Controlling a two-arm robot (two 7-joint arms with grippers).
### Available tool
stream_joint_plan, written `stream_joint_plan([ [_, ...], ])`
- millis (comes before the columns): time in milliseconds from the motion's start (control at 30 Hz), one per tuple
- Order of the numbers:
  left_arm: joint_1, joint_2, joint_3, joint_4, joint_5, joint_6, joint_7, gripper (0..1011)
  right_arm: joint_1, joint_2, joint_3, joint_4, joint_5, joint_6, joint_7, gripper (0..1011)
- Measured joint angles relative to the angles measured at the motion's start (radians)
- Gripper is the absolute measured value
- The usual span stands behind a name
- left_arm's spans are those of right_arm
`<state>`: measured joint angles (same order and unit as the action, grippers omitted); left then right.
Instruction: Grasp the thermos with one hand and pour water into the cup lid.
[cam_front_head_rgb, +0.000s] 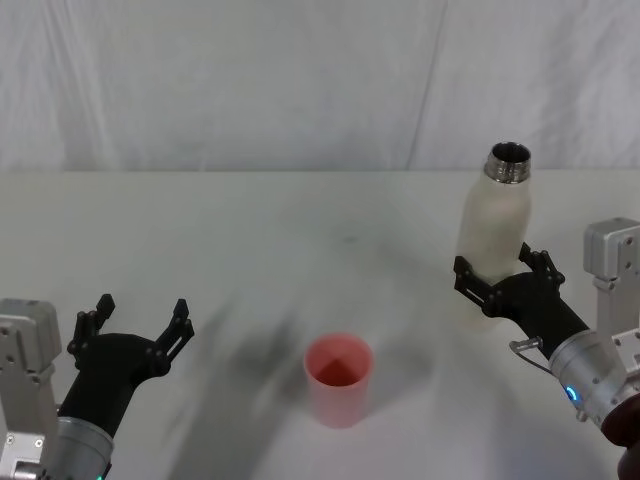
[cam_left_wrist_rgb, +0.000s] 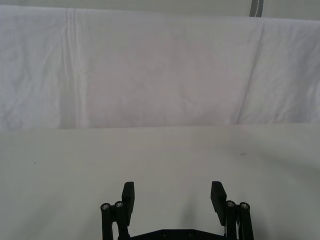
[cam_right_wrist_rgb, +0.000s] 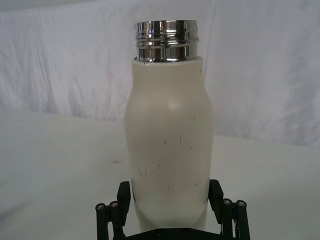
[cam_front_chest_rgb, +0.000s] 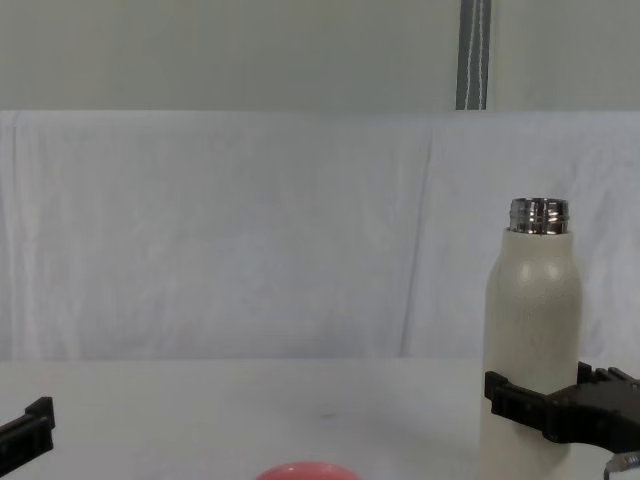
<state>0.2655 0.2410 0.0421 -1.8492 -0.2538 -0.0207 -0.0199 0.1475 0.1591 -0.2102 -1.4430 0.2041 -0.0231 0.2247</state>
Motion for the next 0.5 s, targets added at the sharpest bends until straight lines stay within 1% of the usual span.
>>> stream_joint_plan([
  [500, 0.000, 0.000, 0.000, 0.000, 0.000, 0.000, 0.000, 1001, -0.026, 0.020, 0.005, -0.023, 0.004, 0.003, 0.003, 1000],
])
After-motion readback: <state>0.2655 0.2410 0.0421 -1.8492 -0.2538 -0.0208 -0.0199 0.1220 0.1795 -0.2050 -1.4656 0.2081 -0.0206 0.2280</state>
